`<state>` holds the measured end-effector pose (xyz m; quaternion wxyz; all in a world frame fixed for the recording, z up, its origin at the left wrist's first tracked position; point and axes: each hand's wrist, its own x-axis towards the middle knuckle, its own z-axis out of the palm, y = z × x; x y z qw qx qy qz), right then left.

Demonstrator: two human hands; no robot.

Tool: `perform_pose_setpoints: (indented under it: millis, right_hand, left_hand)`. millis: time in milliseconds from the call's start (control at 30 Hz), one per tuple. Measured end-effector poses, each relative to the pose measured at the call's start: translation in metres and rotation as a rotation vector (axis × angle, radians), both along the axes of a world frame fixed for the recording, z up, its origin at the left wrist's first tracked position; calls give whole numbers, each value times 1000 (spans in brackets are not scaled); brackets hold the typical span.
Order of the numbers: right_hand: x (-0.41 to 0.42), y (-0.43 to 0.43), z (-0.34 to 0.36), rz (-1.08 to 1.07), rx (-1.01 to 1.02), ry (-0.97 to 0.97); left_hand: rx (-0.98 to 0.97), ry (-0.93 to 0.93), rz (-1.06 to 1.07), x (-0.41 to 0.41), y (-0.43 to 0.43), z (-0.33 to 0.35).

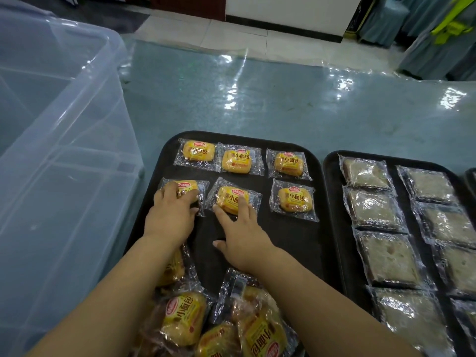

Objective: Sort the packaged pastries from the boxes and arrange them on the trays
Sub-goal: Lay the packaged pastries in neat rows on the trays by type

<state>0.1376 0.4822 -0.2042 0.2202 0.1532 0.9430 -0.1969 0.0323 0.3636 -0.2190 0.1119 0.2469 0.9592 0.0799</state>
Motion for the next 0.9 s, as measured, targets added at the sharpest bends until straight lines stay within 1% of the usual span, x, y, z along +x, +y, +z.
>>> perform_pose_setpoints:
  millis: [167,400,567,700,767,900]
  right_hand:
    - [-12,9,-2,-75,-12,85]
    - [-26,12,-6,-45,116,37]
    - [-25,14,-9,-64,121,5]
    - [-24,16,-5,-71,114,-11]
    - [-20,18,0,-62,105,30]
    - [0,22,18,-96,52,223]
  left_hand:
    - [20,6,-7,-13,8,-1]
    - [26,36,-14,-22,16,-5]
    - [31,49,-44,-23,19,-5]
    - [78,4,-52,-22,18,-2]
    - [114,-2,-48,-19,16,2]
    - [214,14,-37,-2,8,16]
